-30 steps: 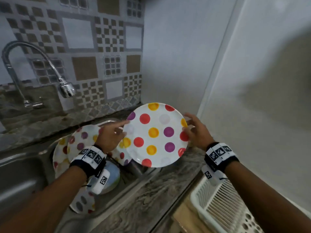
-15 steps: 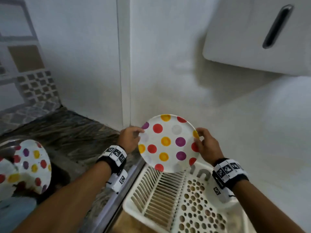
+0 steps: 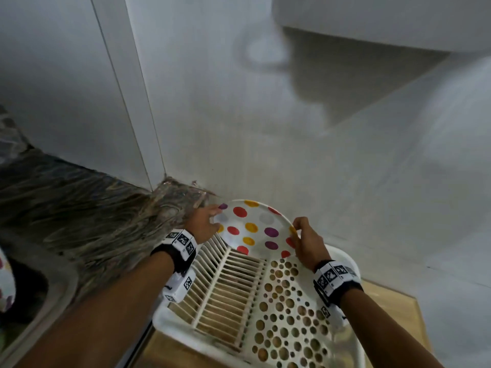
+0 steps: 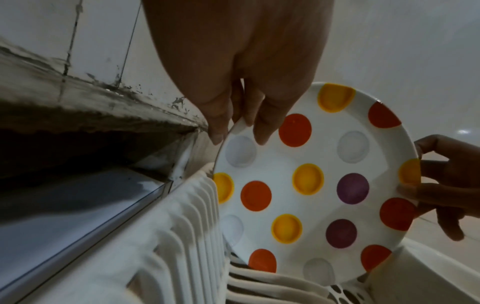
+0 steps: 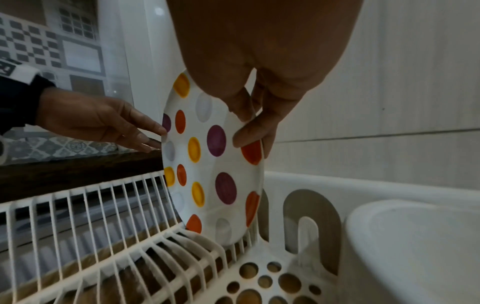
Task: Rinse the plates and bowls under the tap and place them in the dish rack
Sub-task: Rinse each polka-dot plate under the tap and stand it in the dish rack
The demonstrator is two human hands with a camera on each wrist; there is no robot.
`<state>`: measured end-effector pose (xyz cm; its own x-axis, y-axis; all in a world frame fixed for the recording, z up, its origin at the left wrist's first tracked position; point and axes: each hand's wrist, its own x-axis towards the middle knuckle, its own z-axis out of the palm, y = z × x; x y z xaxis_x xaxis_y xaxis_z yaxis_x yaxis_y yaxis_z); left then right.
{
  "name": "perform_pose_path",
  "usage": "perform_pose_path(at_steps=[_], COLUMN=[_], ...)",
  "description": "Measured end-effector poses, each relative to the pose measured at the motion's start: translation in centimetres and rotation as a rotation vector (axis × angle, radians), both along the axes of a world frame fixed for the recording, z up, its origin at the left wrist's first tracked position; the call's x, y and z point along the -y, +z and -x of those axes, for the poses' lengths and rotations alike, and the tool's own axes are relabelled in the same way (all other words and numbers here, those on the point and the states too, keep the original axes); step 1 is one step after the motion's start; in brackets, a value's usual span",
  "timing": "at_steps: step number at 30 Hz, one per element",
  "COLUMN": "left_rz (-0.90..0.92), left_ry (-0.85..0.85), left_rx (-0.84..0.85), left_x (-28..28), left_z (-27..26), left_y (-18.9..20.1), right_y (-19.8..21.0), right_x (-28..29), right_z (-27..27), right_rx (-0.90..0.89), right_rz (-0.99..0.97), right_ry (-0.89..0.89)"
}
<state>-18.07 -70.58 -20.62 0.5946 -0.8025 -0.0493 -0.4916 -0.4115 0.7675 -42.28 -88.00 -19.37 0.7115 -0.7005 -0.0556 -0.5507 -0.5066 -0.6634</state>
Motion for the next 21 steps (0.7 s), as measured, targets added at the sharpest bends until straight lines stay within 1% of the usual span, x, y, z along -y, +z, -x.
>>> perform_pose_path(at_steps=[3, 5, 7, 9, 10, 13, 15, 18, 21], left_rz=[-0.005, -0.014, -0.075, -0.150, -0.159, -0.132, -0.100, -0.027, 0.103], left_ry=[-0.025, -0.007, 0.016, 0.049, 0.058, 0.055, 0.053, 0.085, 0.162], left_rx=[-0.025, -0.063, -0.078, 0.038, 0.073, 0.080, 0.070, 0.021, -0.088], left_x=[-0.5, -0.7, -0.9, -1.2, -1.3, -1.9, -3.0, -5.8, -10.3], left_z=[-0.2, -0.9, -0.7, -0.3, -0.3, -0.2, -0.2, -0.4, -1.2], left_y=[-1.2, -2.0, -0.8, 0.4, 0.6, 0.9, 1.4, 2.8, 4.0], right_y=[-0.6, -0.7, -0.6, -0.4, -0.3, 0.5, 0.7, 1.7, 3.8], right_x=[-0.3, -0.1, 0.3, 0.5, 0.6, 0.5, 0.4, -0.5, -2.6], right_z=[-0.1, -0.2, -0.1, -0.1, -0.2, -0.5, -0.6, -1.1, -3.1], right_rx=[-0.030, -0.037, -0.056, -0.064, -0.061, -0.037, -0.046, 0.010, 0.150], right_rz=[0.008, 0.025, 0.051, 0.078, 0.082, 0.055, 0.075, 0.202, 0.325], right_ry=[0.003, 0.001, 0.019, 0.041, 0.043, 0.026, 0.015, -0.023, 0.006])
